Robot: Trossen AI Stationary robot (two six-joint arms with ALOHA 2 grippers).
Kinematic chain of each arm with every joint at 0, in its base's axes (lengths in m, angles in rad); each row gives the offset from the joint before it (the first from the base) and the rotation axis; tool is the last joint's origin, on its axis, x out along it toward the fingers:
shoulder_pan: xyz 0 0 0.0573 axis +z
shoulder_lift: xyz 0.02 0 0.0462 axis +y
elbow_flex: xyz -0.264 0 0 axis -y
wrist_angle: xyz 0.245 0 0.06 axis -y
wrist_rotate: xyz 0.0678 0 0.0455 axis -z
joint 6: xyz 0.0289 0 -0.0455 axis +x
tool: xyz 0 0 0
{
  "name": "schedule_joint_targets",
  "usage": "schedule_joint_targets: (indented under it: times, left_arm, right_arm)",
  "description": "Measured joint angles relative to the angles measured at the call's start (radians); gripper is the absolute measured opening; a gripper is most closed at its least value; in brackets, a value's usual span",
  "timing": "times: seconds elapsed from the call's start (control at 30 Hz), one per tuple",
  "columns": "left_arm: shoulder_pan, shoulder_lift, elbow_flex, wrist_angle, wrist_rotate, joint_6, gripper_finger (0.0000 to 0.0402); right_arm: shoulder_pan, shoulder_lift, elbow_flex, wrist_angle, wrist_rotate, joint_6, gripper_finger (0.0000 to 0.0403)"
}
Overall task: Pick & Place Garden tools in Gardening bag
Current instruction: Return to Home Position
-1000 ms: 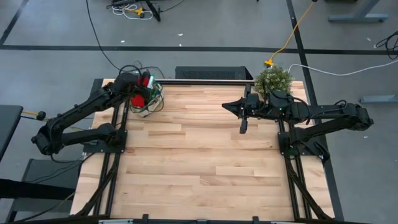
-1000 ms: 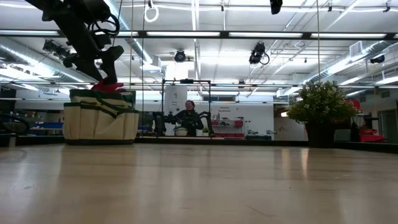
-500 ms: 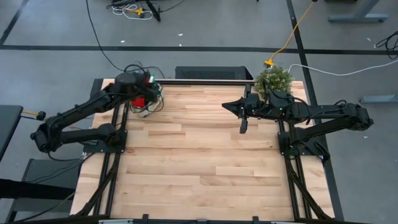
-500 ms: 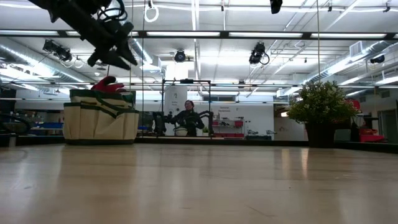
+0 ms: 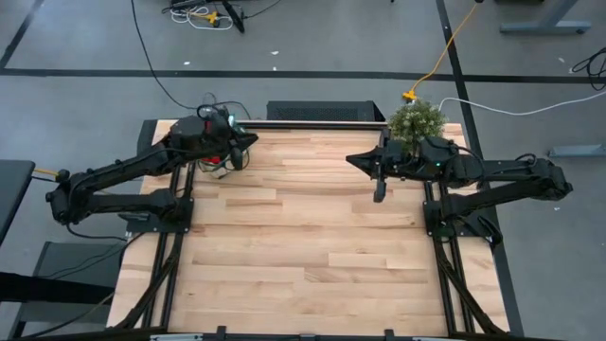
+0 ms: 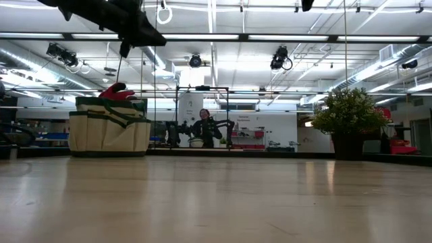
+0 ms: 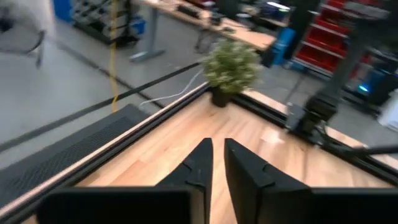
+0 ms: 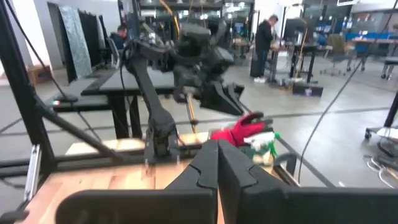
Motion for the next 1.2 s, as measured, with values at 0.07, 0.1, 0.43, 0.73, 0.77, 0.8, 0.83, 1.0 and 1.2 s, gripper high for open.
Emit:
schedule_joint_targets:
  times: [0.07, 0.1, 0.43, 0.73, 0.77, 0.8, 0.83, 1.0, 1.2]
  left_arm:
    - [-0.019, 0.0, 0.0, 0.014, 0.009, 0.023, 0.0033]
    - [-0.028, 0.0, 0.0, 0.014, 0.011, 0.027, 0.0027]
    - [-0.047, 0.0, 0.0, 0.014, 0.011, 0.027, 0.0011]
    - [-0.047, 0.0, 0.0, 0.014, 0.01, 0.02, 0.0031]
    - [-0.047, 0.0, 0.0, 0.014, 0.009, 0.02, 0.0031]
    - [-0.047, 0.0, 0.0, 0.014, 0.009, 0.02, 0.0031]
    - [-0.047, 0.0, 0.0, 0.014, 0.009, 0.02, 0.0031]
    - [-0.047, 0.0, 0.0, 0.014, 0.009, 0.02, 0.0032]
    - [-0.047, 0.0, 0.0, 0.014, 0.009, 0.019, 0.0032]
  right_arm:
    - [0.0, -0.028, 0.0, -0.059, 0.0, 0.006, 0.0002]
    - [0.0, -0.04, 0.0, -0.078, -0.001, 0.011, 0.0002]
    - [0.0, -0.144, 0.0, -0.218, -0.08, -0.004, 0.0002]
    - [0.0, -0.164, 0.0, -0.241, -0.131, -0.016, 0.0001]
    - [0.0, -0.164, 0.0, -0.234, -0.134, -0.015, 0.0001]
    - [0.0, -0.164, 0.0, -0.228, -0.135, -0.013, 0.0001]
    - [0.0, -0.164, 0.0, -0.22, -0.134, -0.011, 0.0001]
    - [0.0, -0.163, 0.0, -0.174, -0.133, -0.011, 0.0006]
    - [0.0, -0.163, 0.0, -0.145, -0.132, -0.01, 0.001]
